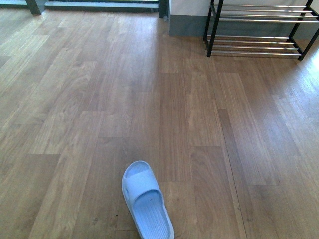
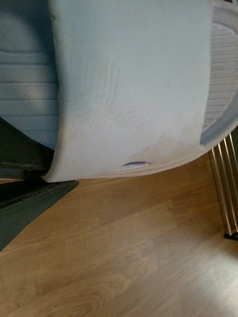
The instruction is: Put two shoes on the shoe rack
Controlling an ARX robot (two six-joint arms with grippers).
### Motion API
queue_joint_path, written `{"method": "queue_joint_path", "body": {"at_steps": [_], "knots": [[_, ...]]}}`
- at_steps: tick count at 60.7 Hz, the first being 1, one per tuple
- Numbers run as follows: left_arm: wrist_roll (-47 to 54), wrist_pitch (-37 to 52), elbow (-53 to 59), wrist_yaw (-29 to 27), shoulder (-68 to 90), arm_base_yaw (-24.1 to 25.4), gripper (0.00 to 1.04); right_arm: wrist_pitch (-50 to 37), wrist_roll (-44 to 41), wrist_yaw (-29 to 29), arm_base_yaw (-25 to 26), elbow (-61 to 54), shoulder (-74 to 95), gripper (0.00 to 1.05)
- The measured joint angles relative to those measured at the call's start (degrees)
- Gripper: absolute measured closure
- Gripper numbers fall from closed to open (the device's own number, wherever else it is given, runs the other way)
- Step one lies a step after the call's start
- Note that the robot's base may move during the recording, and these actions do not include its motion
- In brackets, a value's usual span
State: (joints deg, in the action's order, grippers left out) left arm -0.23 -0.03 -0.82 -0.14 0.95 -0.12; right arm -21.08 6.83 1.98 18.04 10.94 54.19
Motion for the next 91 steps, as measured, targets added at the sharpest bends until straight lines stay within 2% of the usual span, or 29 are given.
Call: {"method": "queue_joint_path", "body": {"at_steps": [41,43,48,51,54,61,63,69,76,83,91], "knots": [[0.02,0.0,0.0,0.37,0.0,0.02,0.09,0.11,0.07,-0.9,0.31,-0.04,0.15,1.03],[-0.42,-2.56,-0.74,-2.43,1.38,-0.61,0.09,0.09,0.07,-0.72,0.31,-0.02,0.09,1.03],[-3.13,-17.84,-7.45,-14.34,14.05,-5.31,0.09,0.09,0.07,-0.48,0.28,0.0,0.0,1.03],[-3.78,-18.93,-8.35,-16.59,22.45,-5.66,0.09,0.09,0.07,-0.63,0.31,0.0,0.07,1.03],[-4.55,-16.33,-7.82,-17.29,30.67,-5.73,0.09,0.11,0.07,-0.5,0.31,0.0,0.09,1.03],[-5.01,-2.4,-5.88,-18.34,51.39,-5.4,0.09,0.09,0.07,-0.44,0.28,0.0,0.07,1.03],[-5.07,2.86,-5.44,-18.38,57.96,-4.87,0.09,0.09,0.07,-0.44,0.28,0.0,0.09,1.03],[-4.68,25.99,-5.2,-20.55,86.66,-1.84,0.09,0.09,0.07,-0.46,0.28,0.0,0.07,1.03],[-3.56,46.6,-8.07,-21.44,114.62,1.36,0.09,0.11,0.07,-0.44,0.28,0.0,0.07,1.03],[-2.95,56.35,-13.18,-20.7,132.02,2.78,0.09,0.09,0.04,-0.44,0.28,0.0,0.07,1.03],[-1.92,58.31,-19.21,-20.11,143.43,4.0,0.09,0.09,0.07,-0.44,0.28,0.0,0.07,1.03]]}}
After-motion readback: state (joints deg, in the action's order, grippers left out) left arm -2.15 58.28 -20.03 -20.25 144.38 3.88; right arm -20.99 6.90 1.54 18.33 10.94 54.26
